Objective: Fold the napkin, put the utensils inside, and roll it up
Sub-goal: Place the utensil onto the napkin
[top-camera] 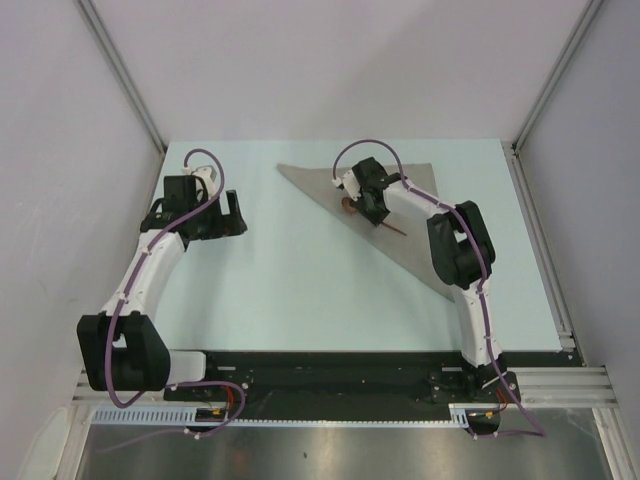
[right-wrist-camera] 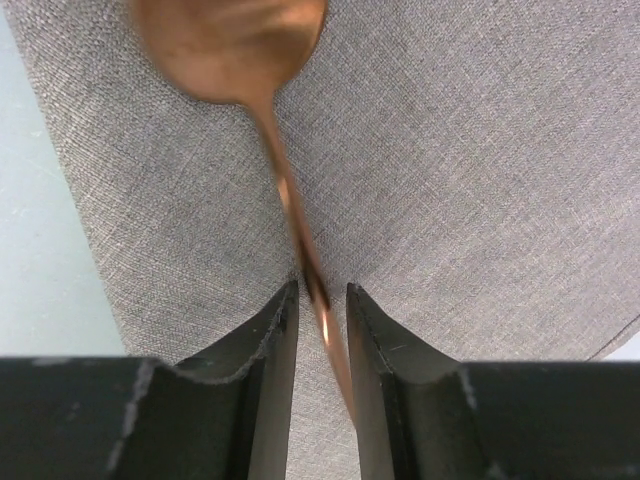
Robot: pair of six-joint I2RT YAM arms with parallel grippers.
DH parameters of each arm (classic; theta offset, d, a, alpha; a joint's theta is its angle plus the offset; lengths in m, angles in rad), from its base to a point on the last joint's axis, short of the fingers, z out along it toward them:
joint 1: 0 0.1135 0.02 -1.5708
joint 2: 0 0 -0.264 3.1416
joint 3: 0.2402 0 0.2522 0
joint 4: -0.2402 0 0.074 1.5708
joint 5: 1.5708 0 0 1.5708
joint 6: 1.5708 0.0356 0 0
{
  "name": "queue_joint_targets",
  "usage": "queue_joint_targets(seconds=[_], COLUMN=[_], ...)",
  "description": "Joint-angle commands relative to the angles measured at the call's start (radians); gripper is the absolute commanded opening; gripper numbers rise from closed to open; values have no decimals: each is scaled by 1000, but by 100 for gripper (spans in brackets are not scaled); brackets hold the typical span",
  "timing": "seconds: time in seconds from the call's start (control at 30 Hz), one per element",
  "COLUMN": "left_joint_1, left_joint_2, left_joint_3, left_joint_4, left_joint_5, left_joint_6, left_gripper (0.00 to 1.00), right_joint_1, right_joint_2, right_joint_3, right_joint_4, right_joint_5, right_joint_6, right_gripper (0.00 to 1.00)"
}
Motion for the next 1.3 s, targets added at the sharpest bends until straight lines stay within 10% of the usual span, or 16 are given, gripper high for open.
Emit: queue_joint_targets(seconds=[0.0, 0.6, 0.93, 1.27], left_joint_1=[-4, -4, -114, -192], left_joint_2=[-8, -13, -37, -88], left_joint_3=[1, 1, -7, -10], left_joint_4=[14, 19, 34, 42], left_joint_5=[16, 16, 61, 82], left_joint_6=[-14, -17, -33, -37], left_gripper=[100, 100, 100, 100], right_joint_1=[-8, -89, -190, -568], right_joint_2=[26, -192, -713, -1128], right_joint_3=[7, -81, -658, -1080], right_joint_4=[-98, -33, 20, 63], right_joint_5=[25, 9, 128, -220], right_joint_6=[8, 262, 787, 1002], right_gripper=[32, 33, 44, 51])
